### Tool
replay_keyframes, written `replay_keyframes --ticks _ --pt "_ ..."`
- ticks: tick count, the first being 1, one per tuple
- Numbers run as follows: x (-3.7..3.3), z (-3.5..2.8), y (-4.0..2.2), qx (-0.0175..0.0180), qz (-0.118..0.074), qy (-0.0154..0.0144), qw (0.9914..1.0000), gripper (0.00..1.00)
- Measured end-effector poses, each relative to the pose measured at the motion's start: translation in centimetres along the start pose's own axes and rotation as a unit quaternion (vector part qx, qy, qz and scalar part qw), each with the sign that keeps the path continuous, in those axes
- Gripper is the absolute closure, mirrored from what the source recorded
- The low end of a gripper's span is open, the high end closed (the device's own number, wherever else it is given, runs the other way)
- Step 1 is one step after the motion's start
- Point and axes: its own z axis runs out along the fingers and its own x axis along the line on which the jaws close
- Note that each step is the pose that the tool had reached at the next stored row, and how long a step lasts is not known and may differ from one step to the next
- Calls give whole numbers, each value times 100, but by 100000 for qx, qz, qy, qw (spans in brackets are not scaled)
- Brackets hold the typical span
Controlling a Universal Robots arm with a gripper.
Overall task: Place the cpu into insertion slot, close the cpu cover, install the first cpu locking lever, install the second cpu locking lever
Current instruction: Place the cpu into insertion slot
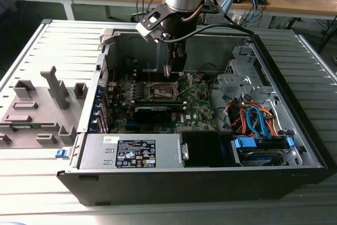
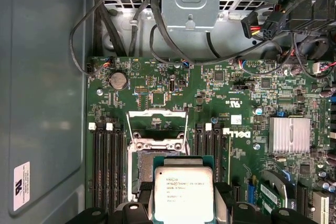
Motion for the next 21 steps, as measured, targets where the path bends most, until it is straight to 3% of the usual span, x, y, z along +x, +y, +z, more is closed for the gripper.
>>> replay_keyframes --ticks 21 --pt "1 63 2 1 -2 2 100000 45"
